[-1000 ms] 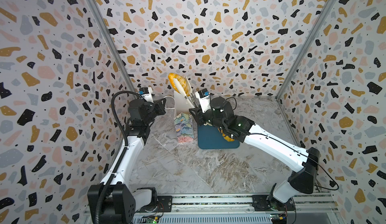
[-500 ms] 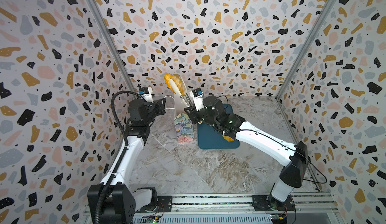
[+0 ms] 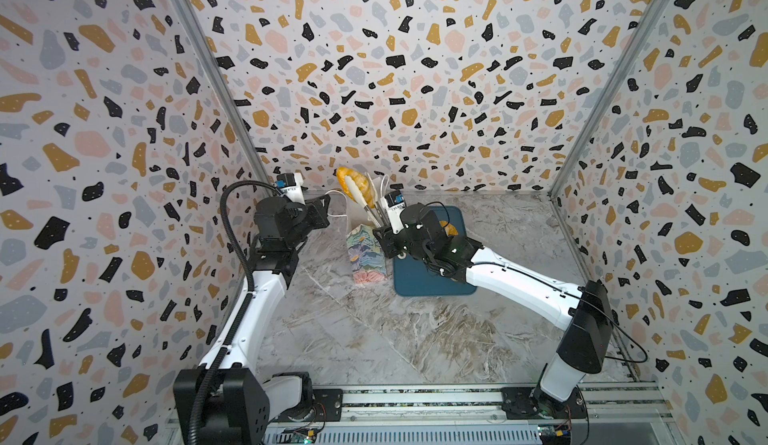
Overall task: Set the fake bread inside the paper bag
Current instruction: 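Open the tongs over the bag held by the left gripper to drop the croissant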
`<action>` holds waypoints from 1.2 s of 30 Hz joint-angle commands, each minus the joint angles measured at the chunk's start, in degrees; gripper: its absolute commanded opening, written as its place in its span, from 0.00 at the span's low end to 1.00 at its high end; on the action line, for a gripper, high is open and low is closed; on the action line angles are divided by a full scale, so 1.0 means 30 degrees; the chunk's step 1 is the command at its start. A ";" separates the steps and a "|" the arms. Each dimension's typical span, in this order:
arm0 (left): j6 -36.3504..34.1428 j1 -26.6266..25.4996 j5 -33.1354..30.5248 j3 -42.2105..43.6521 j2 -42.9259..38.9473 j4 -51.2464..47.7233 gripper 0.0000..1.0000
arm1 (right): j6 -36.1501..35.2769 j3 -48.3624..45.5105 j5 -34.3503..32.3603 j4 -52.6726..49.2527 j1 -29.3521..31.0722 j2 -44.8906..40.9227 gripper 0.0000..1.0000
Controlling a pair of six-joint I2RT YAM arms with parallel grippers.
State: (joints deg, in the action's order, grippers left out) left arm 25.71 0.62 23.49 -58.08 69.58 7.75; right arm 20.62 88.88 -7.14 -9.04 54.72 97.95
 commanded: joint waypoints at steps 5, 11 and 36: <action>-0.0046 0.0011 0.0111 0.0146 -0.0430 0.0801 0.00 | 0.0603 -0.0418 -0.0362 0.1092 -0.0046 -0.2151 0.35; -0.0075 0.0025 0.0110 0.0173 -0.0441 0.0797 0.00 | 0.0709 -0.0529 -0.0347 0.1188 -0.0046 -0.2452 0.49; -0.0068 0.0008 0.0041 0.0187 -0.0459 0.0786 0.00 | -0.0011 -0.0586 -0.1098 0.0061 -0.0046 -0.4365 0.58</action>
State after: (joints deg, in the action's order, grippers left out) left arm 25.74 0.62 23.46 -58.08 69.43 7.75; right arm 21.93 86.50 -8.27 -9.47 54.70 89.95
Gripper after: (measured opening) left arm 0.046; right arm 0.582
